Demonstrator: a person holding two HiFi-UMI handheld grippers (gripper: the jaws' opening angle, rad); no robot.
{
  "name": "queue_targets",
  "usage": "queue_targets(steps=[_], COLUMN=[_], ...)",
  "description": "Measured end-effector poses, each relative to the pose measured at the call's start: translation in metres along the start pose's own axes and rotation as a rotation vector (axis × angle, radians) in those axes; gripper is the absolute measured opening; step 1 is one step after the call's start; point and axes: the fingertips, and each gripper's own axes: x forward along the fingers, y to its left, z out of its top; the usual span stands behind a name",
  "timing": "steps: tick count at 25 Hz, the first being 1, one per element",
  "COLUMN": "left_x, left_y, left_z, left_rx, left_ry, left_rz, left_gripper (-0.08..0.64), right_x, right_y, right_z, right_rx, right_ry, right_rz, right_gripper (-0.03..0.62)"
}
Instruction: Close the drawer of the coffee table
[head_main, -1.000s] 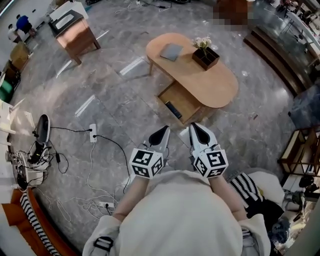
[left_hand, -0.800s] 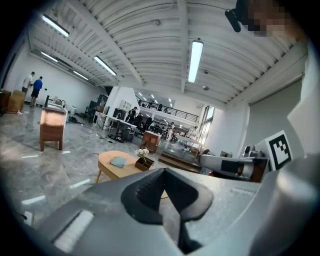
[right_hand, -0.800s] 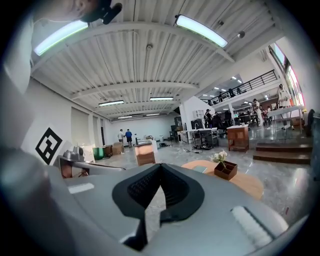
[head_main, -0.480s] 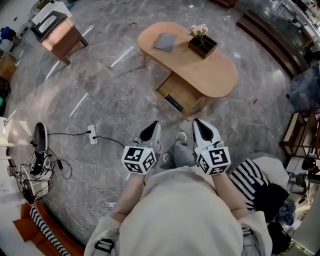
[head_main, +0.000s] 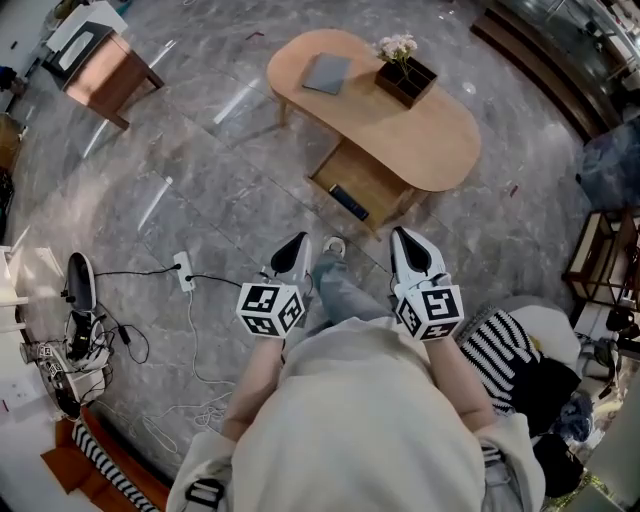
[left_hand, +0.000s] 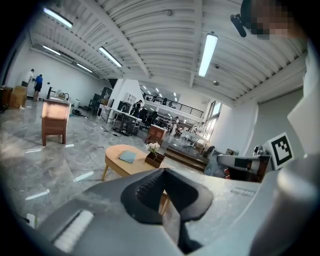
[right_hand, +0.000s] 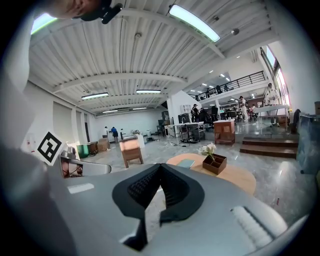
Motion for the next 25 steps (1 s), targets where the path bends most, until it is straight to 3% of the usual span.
queue_targets(steps=[14,25], left_x=[0.109,0.177], left_y=[0.064,0.11], left_z=[0.06,0.057], left_rx=[0.078,0.08], left_ry=[0.112,0.217], left_rz=[-0.099,-0.148], left_gripper=[0.0,0.0], right_x=[0.111,0.16], right_y=[-0.063,-0.096], right_z=[0.026,0.009], right_rx=[0.077,0.124], right_ry=[0.007,0.063], right_rz=[-0.125,-0.202], right_gripper=[0.0,0.0])
